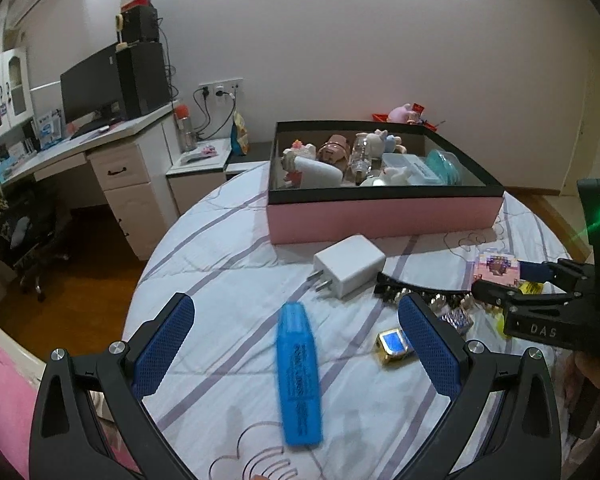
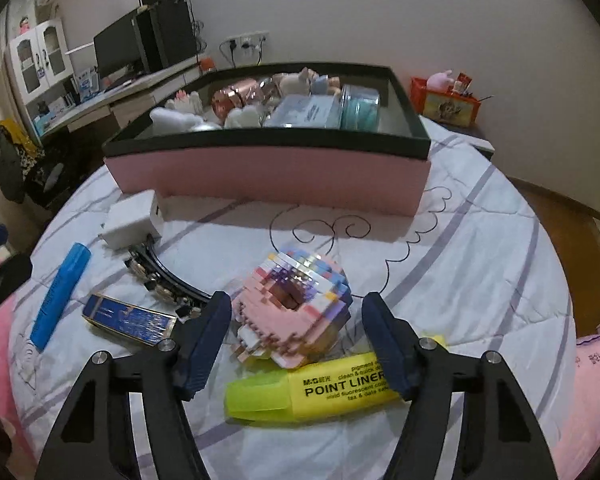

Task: Organize rigid objects
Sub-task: 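Grasp the white charger with the left gripper while the right gripper grasps the pink brick donut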

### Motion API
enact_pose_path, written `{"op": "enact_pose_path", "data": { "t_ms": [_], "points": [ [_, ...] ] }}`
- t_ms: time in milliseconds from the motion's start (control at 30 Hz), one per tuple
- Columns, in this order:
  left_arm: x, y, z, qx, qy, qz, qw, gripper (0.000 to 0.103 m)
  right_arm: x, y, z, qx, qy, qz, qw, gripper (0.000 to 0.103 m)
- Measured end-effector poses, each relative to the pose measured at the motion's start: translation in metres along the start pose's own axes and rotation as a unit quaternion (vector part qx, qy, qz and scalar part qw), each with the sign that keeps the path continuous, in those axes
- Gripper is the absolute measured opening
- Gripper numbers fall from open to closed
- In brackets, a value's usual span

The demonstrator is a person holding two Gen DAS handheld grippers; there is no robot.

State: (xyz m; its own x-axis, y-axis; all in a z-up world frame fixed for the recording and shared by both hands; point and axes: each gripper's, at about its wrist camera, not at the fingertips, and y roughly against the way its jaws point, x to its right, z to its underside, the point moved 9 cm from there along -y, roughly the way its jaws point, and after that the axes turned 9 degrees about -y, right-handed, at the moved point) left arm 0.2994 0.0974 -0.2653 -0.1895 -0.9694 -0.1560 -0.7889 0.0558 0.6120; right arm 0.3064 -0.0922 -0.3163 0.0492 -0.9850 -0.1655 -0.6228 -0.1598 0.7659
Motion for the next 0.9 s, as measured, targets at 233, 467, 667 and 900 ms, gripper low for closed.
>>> {"op": "enact_pose_path", "data": {
  "t_ms": [233, 467, 667, 900],
  "points": [
    [0.022, -0.035, -0.016, -0.029, -0.004, 0.036, 0.9989, 0.103, 0.027, -0.003, -0.013, 0.001, -0.014, 0.019, 1.000, 0.055],
    [0.038, -0.078, -0.019, -0.085, -0.026, 0.019, 0.9958, 0.103, 0.029, -0.008, -0.016, -0.002, -0.014, 0.013, 1.000, 0.055],
    [0.040, -0.102, -0.012, -0.116, -0.036, 0.016, 0.9924, 0.098, 0.030, -0.010, -0.018, -0.003, -0.016, 0.005, 1.000, 0.056],
    [0.044, -0.105, -0.013, -0.108, -0.031, 0.036, 0.9930, 0.068, 0.028, -0.014, -0.019, -0.008, -0.007, 0.012, 1.000, 0.058]
  ]
}}
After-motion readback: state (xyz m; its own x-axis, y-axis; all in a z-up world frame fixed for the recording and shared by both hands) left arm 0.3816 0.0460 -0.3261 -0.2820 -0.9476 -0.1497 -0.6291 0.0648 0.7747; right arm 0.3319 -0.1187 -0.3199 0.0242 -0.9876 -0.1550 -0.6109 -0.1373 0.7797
